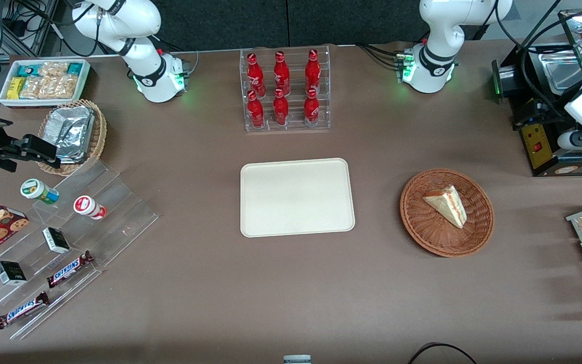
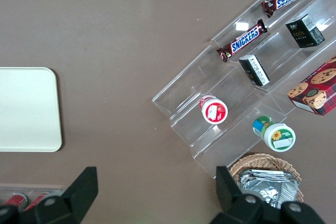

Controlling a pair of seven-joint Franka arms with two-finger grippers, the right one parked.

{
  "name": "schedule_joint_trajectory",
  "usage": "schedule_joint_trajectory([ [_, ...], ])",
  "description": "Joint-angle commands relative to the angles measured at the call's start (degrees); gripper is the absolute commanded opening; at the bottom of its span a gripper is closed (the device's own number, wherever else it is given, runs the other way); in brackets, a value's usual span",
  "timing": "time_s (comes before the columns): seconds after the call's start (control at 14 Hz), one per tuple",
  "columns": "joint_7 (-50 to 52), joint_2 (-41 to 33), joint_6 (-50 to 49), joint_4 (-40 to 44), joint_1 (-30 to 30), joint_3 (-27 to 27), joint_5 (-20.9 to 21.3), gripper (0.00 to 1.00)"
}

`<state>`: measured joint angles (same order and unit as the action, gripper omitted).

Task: Place sandwich from basket to tray
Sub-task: 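Move the left gripper from rest down over the sandwich in the basket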

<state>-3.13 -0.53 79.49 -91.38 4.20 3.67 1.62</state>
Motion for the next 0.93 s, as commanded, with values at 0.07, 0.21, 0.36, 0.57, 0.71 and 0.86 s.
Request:
schedule_joint_trajectory([
  [0.07,4.53,2.02,4.34,-2.73,-1.30,-0.86,0.93,1.00],
  [0.21,6.72,2.02,9.25,-7.38,-1.30,-0.77,0.84,1.00],
  [0.36,10.06,2.02,15.04,-12.91,-1.13,-0.77,0.84,1.00],
  [0.57,19.80,2.02,25.24,-20.74,-0.60,-0.86,0.84,1.00],
  [0.71,25.95,1.94,31.31,-25.05,-0.51,-0.86,0.14,1.00],
  [0.86,31.93,1.06,38.86,-30.67,-0.34,-0.86,0.14,1.00],
])
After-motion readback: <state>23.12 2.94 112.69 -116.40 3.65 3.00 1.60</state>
